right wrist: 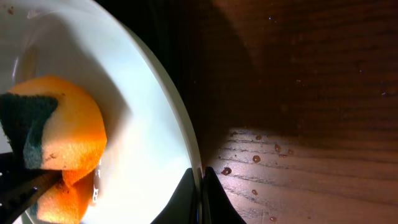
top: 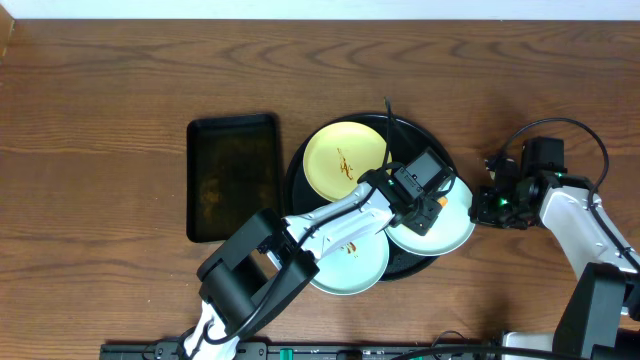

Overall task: Clean dirty plates on tray and stack at the side
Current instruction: 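Scrub the held pale green plate with the sponge in the left gripper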

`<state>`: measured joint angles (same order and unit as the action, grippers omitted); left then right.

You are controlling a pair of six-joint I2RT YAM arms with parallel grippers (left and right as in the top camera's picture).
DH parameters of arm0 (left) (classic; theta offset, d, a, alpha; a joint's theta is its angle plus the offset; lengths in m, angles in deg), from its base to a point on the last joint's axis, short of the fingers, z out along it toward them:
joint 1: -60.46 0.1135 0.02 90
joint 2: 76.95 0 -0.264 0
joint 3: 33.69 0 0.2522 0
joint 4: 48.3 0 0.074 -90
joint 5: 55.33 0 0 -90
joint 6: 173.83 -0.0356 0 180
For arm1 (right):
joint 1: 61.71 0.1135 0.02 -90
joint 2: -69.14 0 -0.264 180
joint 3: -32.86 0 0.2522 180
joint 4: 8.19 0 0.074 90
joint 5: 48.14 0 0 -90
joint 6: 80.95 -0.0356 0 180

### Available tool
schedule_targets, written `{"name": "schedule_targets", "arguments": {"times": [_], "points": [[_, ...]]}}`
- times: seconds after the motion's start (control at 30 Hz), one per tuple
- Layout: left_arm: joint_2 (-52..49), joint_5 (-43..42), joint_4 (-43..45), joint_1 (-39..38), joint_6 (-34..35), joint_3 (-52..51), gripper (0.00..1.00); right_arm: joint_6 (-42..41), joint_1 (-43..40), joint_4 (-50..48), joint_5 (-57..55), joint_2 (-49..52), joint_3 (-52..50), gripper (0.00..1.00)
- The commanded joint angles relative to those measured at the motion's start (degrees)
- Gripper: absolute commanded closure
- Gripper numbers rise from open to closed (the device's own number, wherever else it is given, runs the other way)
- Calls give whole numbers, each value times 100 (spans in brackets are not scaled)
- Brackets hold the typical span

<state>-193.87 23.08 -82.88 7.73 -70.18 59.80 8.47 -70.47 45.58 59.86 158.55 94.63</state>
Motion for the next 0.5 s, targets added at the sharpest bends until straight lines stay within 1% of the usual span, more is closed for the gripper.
{"name": "schedule_targets", "arguments": {"times": [0.0, 0.1, 0.13, 0.23, 0.47], "points": [[-101, 372, 57, 26, -584, -35, 92, 42, -7, 7, -17, 26, 92, 99], [-101, 409, 299, 26, -988, -35, 92, 22, -7, 7, -17, 26, 90, 99], [-101, 533, 369, 26, -1025, -35, 92, 20, -4, 9, -17, 26, 90, 99], [-105, 1019, 586, 31, -1025, -35, 92, 20, -7, 9, -17, 26, 90, 99], [-107, 1613, 1099, 50, -1047, -35, 92, 22, -4, 11, -15, 26, 90, 99]]}}
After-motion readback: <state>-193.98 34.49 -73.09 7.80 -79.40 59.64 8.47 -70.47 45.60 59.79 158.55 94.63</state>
